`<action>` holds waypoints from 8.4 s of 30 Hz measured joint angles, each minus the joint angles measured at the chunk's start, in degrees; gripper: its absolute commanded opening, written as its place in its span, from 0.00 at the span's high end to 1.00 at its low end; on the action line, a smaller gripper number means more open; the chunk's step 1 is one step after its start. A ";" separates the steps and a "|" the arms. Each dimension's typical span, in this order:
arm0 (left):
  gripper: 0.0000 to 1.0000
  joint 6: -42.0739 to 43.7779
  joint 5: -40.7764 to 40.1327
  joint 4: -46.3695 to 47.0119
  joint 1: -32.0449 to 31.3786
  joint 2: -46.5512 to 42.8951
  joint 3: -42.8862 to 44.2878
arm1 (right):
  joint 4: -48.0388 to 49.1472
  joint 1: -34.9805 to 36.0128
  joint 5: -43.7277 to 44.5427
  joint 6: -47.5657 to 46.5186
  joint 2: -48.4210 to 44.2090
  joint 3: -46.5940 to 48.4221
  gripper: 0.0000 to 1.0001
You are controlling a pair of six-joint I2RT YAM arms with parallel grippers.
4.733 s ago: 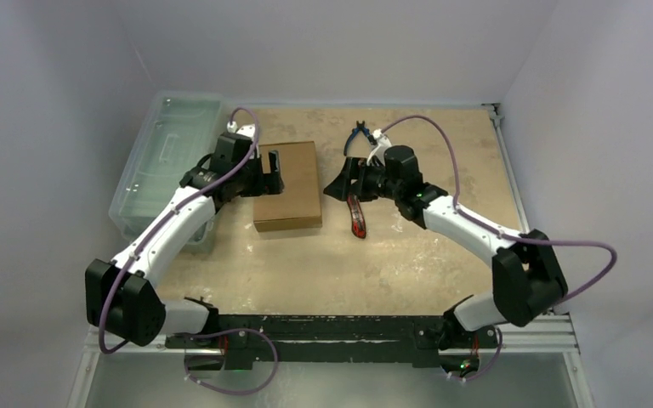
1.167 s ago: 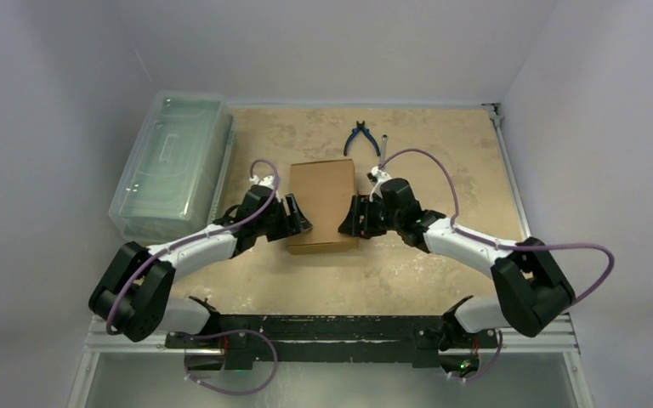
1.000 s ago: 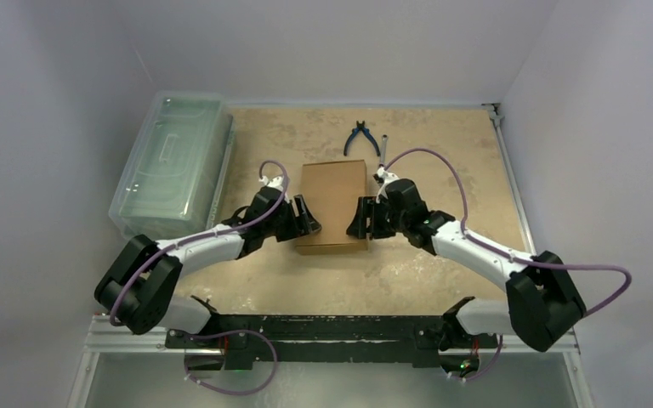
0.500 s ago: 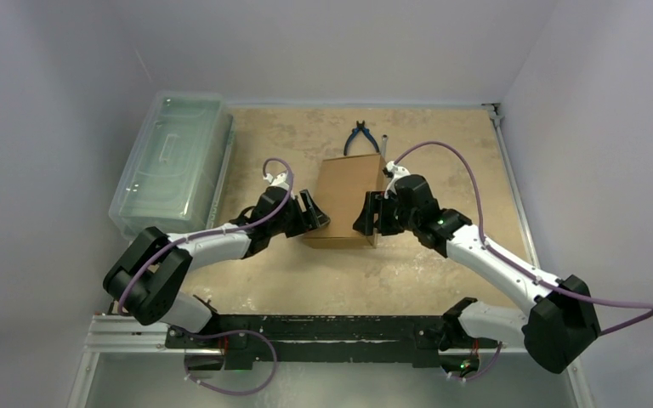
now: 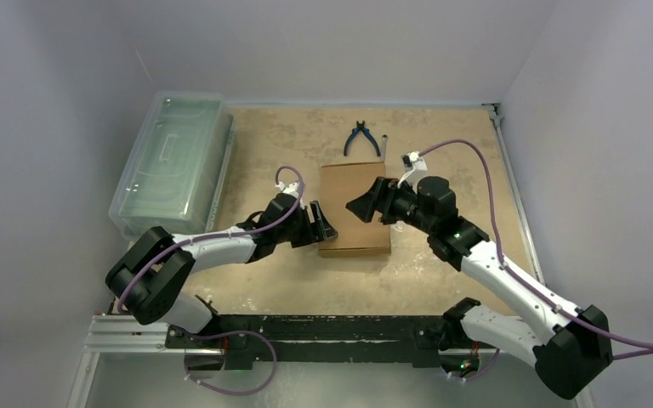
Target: Unpack the express box
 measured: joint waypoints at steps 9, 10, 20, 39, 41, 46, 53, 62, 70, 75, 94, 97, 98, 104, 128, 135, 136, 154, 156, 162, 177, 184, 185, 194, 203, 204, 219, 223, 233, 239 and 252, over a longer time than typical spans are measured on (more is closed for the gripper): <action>0.32 -0.26 2.29 1.07 -0.42 1.29 0.00 | -0.33 -14.40 -3.52 -2.10 2.36 -0.04 0.01; 0.32 -0.26 2.25 1.05 -0.44 1.29 0.00 | -0.37 -16.44 -4.63 -2.51 2.73 -0.04 0.01; 0.32 0.07 2.14 0.92 0.17 1.22 0.00 | 11.63 -26.69 -22.80 -0.94 16.39 -8.76 0.01; 0.26 0.02 4.02 1.25 0.72 1.70 0.11 | 37.00 -29.16 -36.85 4.39 31.78 -17.35 0.37; 0.19 0.24 4.02 0.52 0.70 1.62 0.48 | 34.38 -29.05 -36.20 4.33 28.74 -17.38 0.38; 0.08 4.04 2.73 -6.12 0.28 -0.04 3.21 | 24.26 -28.74 -32.65 -0.09 16.31 -16.00 0.40; 0.05 10.67 -6.29 -23.85 0.74 -9.27 7.19 | 6.80 -23.08 -23.98 -8.15 7.26 -5.18 0.42; 0.09 11.08 -15.37 -38.56 3.45 -27.50 12.79 | -7.76 0.44 0.20 -12.26 6.12 6.84 0.50; 0.16 6.49 -17.68 -38.38 3.69 -34.73 8.15 | -18.36 24.17 34.27 -14.60 13.79 16.83 0.45; 0.18 4.85 -20.17 -38.40 3.69 -34.80 6.54 | -27.50 37.40 54.84 -11.65 24.37 25.99 0.39; 0.13 1.55 -36.11 -44.44 3.69 -47.54 4.63 | -12.55 45.83 40.70 -17.44 21.84 23.67 0.01; 0.13 0.63 -34.29 -45.38 3.69 -45.16 4.66 | -10.86 45.81 38.40 -18.08 21.33 23.91 0.01; 0.13 0.26 -33.38 -45.79 3.69 -43.74 4.68 | -10.75 45.53 37.90 -18.16 21.29 23.91 0.01; 0.11 -2.67 -27.82 -49.31 3.69 -30.64 5.51 | -8.87 35.80 29.94 -17.00 17.92 18.78 0.01; 0.09 -4.94 -9.01 -21.90 4.13 -25.79 -11.34 | -1.33 21.92 10.82 1.29 3.56 -8.81 0.01; 0.07 -4.48 -2.73 -10.80 3.93 -14.45 -8.26 | -1.42 9.18 7.91 -2.32 6.14 -5.77 0.01; 0.06 -4.28 -2.56 -10.71 3.93 -14.08 -7.89 | -1.44 8.15 7.52 -2.97 7.08 -4.96 0.01; 0.26 0.87 -11.26 -33.77 4.52 -33.83 -5.09 | 3.82 2.34 -3.13 -6.80 22.71 0.33 0.06; 0.27 0.94 -10.49 -34.47 4.52 -35.21 -6.23 | 5.14 2.32 -4.17 -6.49 24.39 1.09 0.09; 0.27 -3.76 -1.27 -23.54 4.72 -36.70 -16.26 | 7.61 2.16 -6.78 -6.47 30.64 5.60 0.12; 0.02 -6.16 5.44 -14.32 3.17 -31.43 -14.69 | 4.42 -0.52 -4.87 -10.19 34.18 14.14 0.01; 0.01 -0.94 -1.20 -27.85 3.17 -36.37 -8.24 | 1.55 -9.18 -0.50 -12.92 29.55 14.14 0.12; 0.01 -0.11 -2.80 -30.14 3.17 -36.74 -6.51 | 0.85 -9.75 0.61 -13.44 29.77 14.14 0.13; 0.01 3.56 -11.74 -35.82 3.17 -41.55 4.79 | -2.27 -9.09 6.05 -17.42 30.99 11.34 0.22; 0.01 4.98 -12.83 -39.21 3.17 -40.15 5.49 | -2.47 -6.43 9.53 -19.56 35.71 9.44 0.22; 0.01 5.09 -12.92 -39.56 3.17 -40.28 5.49 | -2.56 -5.49 10.23 -19.76 36.11 9.49 0.22; 0.01 5.07 -12.96 -39.95 3.19 -40.89 5.53 | -1.31 -0.55 19.78 -20.61 39.23 9.01 0.47; 0.01 5.07 -12.94 -40.33 3.19 -40.72 5.75 | -0.26 -0.55 20.33 -20.61 39.21 8.50 0.36; 0.01 4.96 -12.46 -40.06 3.19 -40.13 7.02 | 0.81 -0.55 20.39 -20.87 39.80 8.50 0.75; 0.01 3.93 -11.85 -39.21 3.19 -40.15 7.26 | 2.08 -0.55 20.22 -20.17 38.27 6.97 1.00; 0.13 1.84 -6.14 -33.22 3.19 -38.62 7.26 | 4.90 -0.55 18.75 -21.84 5.84 -0.20 1.00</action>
